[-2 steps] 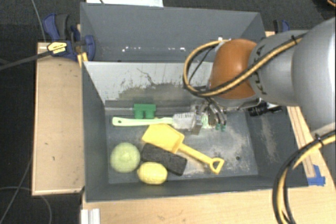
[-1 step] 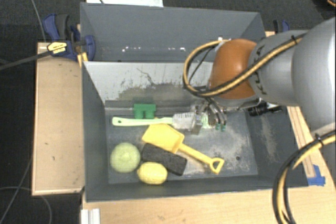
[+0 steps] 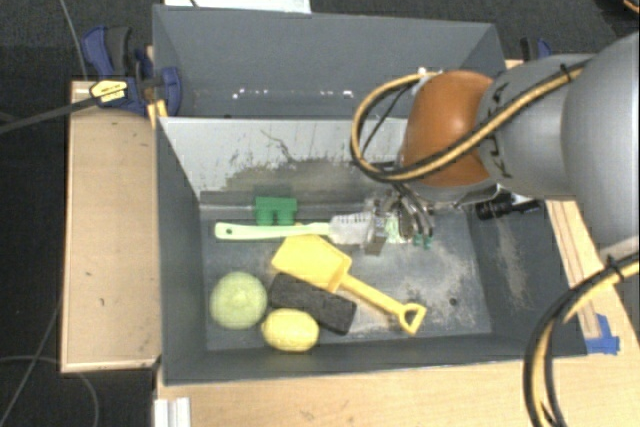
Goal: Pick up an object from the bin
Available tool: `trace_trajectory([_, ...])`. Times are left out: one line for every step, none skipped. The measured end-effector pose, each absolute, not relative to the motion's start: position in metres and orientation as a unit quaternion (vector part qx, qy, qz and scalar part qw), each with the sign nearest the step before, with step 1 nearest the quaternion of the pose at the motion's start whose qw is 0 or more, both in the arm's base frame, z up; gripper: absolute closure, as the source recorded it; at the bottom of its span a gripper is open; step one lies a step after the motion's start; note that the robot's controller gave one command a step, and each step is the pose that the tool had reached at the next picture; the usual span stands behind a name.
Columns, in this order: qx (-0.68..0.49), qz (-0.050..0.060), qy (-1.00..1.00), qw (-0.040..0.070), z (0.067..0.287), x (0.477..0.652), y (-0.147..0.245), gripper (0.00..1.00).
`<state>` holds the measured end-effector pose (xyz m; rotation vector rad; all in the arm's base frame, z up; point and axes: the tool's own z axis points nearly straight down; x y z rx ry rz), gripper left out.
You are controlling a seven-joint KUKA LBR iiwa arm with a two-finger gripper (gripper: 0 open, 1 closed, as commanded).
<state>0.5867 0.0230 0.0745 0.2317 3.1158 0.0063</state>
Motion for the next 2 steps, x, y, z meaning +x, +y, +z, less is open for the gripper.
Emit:
trace_trajectory([0.074,0.002,0.997,0.011,0.089,0.588,0.023,1.00])
trace_trajectory([0.073,0.002,0.997,0.010,0.120,0.587,0.023,1.00])
